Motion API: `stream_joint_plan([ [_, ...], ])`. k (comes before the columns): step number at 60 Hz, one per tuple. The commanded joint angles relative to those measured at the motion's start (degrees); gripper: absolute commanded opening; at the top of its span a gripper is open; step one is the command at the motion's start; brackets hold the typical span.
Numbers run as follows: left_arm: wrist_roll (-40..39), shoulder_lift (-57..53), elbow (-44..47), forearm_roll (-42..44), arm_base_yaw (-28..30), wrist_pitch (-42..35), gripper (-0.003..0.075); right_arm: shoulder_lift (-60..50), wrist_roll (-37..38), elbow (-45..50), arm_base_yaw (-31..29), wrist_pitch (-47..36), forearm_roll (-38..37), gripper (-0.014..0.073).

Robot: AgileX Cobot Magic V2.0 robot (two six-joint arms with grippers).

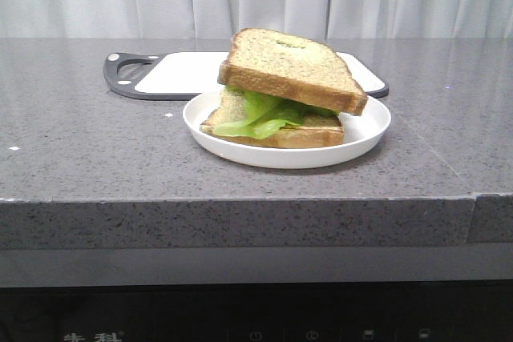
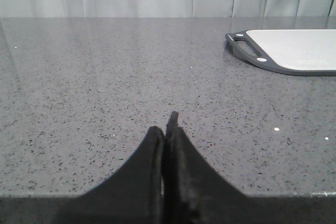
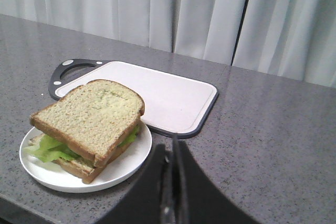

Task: Left arm grabs bread, right arm adds lettuce

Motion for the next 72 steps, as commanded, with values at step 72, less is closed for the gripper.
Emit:
stream_joint_plan([
  [72,-0.67,-1.17,0.4,0.52,0.01,-5.94,-0.002,0.47,-0.27,-1.52,0.0,-3.54,1.16,-0.0061],
])
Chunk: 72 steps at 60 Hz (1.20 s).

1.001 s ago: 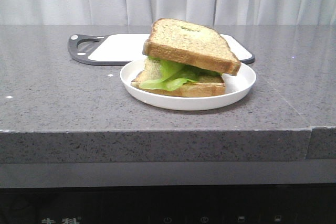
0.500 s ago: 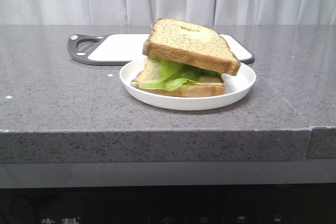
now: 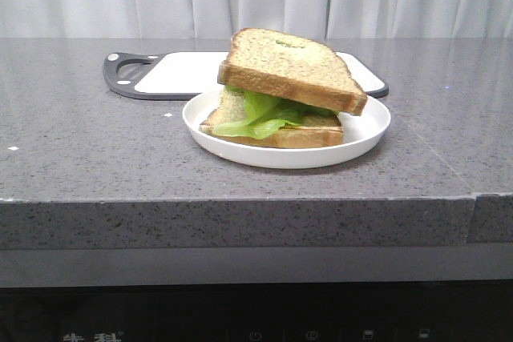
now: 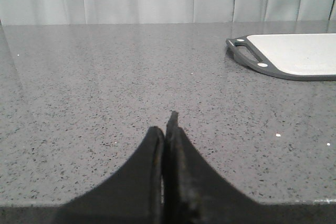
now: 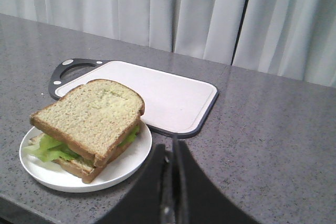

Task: Left arm grabs bread, right arm adds lettuce

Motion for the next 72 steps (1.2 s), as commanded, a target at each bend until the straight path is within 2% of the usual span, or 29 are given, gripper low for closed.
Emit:
stream_joint_plan([
  [1,-0.67,-1.17,0.4,0.01,0.01,-4.72,-0.002,0.47,-0.01,-1.42,0.0,-3.58,1.14,-0.0061],
  [6,-0.67,-1.17,0.4,0.01,0.01,-4.72,-0.0021,0.41,2.0,-0.02,-0.29,-4.25,-0.09,-0.0061],
  [18,-0.67,-1.17,0.4,0.01,0.01,-4.72,-0.002,-2.73,18.63,8.51,-3.63,-8.21,-12.77,-0.0061],
  [31,-0.67,-1.17,0.4,0.01,0.01,-4.72,-0.002,-10.74,31.71,19.17,-5.85,-14.4,-20.62,-0.0061],
  [46,-0.67,-1.17,0.4,0.01,0.01,-4.72,-0.002,-14.41,33.29,24.06,-5.85,-15.29,-24.35,-0.0061],
  [72,-0.67,-1.17,0.4,0.01,0.01,-4.72,-0.0021,-14.84,33.3,23.98,-5.79,-15.77,-26.48,-0.0061],
])
